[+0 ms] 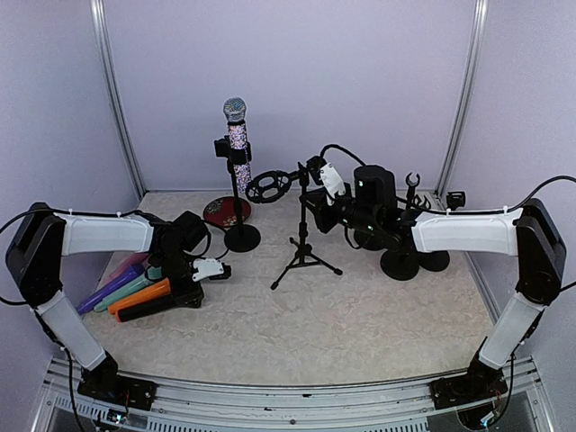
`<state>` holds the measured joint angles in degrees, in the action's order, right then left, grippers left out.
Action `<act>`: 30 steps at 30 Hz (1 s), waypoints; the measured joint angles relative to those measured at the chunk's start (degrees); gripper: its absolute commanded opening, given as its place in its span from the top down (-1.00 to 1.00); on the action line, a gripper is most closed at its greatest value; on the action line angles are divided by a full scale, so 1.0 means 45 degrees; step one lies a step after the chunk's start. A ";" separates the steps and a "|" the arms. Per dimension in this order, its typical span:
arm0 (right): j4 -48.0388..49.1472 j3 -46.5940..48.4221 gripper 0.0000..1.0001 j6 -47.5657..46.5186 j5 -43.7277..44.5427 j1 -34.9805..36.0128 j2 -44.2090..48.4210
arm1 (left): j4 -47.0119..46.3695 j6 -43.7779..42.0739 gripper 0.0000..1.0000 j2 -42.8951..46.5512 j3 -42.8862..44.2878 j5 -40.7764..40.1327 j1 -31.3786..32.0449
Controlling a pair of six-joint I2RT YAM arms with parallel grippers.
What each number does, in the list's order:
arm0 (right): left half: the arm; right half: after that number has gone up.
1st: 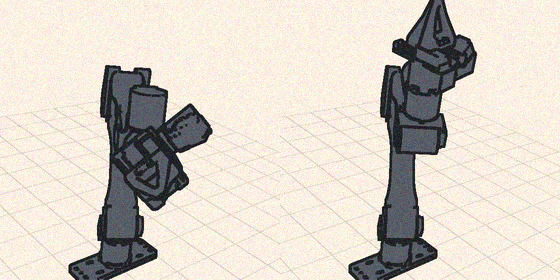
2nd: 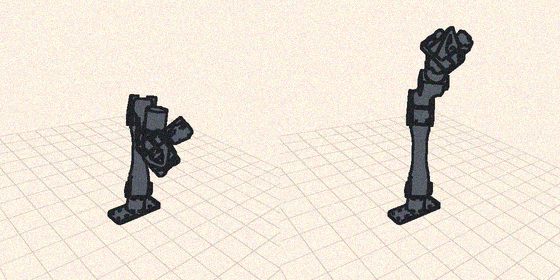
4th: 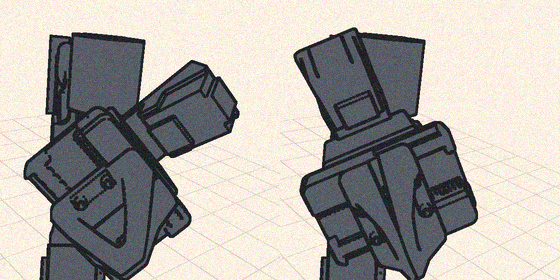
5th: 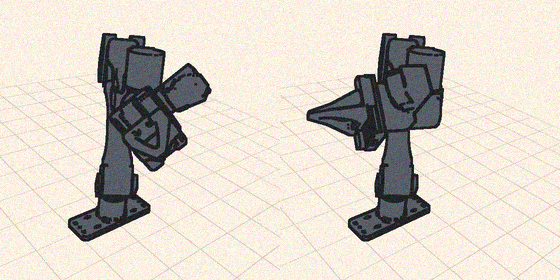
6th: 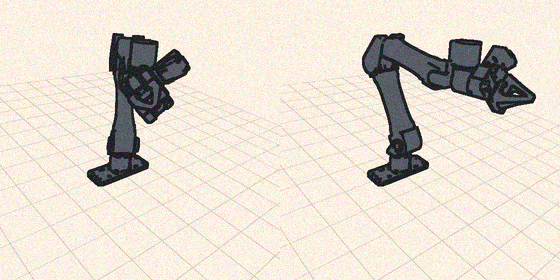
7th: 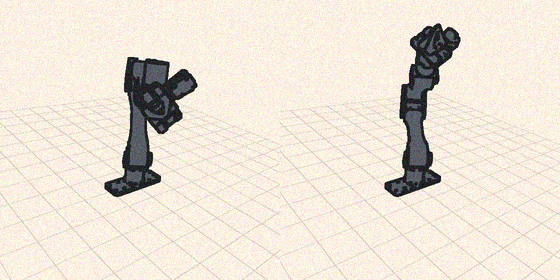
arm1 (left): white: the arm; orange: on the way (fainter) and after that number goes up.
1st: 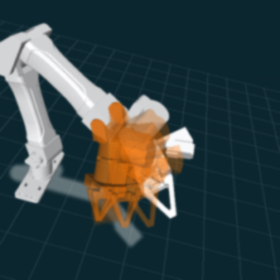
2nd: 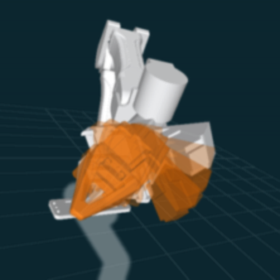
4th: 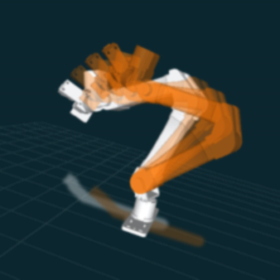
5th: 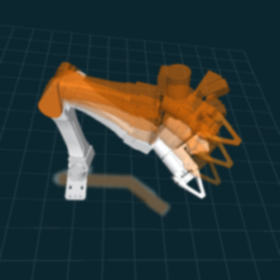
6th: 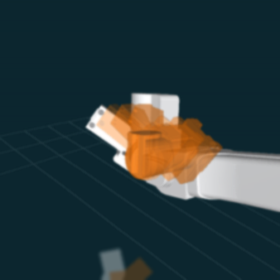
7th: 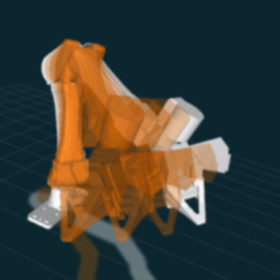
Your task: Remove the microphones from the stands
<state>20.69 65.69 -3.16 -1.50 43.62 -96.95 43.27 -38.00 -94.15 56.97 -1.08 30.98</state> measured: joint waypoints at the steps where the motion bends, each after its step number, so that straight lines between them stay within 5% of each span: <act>1: -0.0034 0.0019 1.00 -0.0233 -0.0248 -0.0073 0.0000 | -0.0223 0.0078 0.19 0.0000 -0.0092 -0.0063 -0.0019; 5: -0.0379 0.0277 0.98 -0.1141 -0.1073 -0.0214 -0.0029 | -0.0874 0.0321 -0.03 -0.0083 -0.0393 -0.0214 -0.0039; 10: -0.0748 0.0491 0.58 -0.2220 -0.1773 -0.0408 -0.0053 | -0.1316 0.0505 -0.30 -0.0277 -0.0476 -0.0257 -0.0092; 14: -0.1428 0.0607 -0.37 -0.2987 -0.1797 -0.0617 -0.0078 | -0.1394 0.0641 -0.72 -0.0243 -0.0403 -0.0097 -0.0121; 17: -0.2181 0.0661 -0.66 -0.3147 -0.1778 -0.0845 -0.0136 | -0.1263 0.0772 -0.78 -0.0131 -0.0102 0.0257 -0.0131; 23: -0.2773 0.0986 -0.63 -0.1661 -0.1690 -0.0937 -0.0087 | -0.0889 0.0962 -0.89 0.0427 0.0588 0.1205 -0.0141; 30: -0.2098 -0.0981 -0.46 0.3993 -0.1734 -0.0937 0.1224 | 0.0029 0.0996 -0.98 0.1520 0.1413 0.2385 -0.0199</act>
<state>11.25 61.28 14.81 -9.30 39.40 -91.44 43.40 -33.52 -87.31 63.33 9.65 30.09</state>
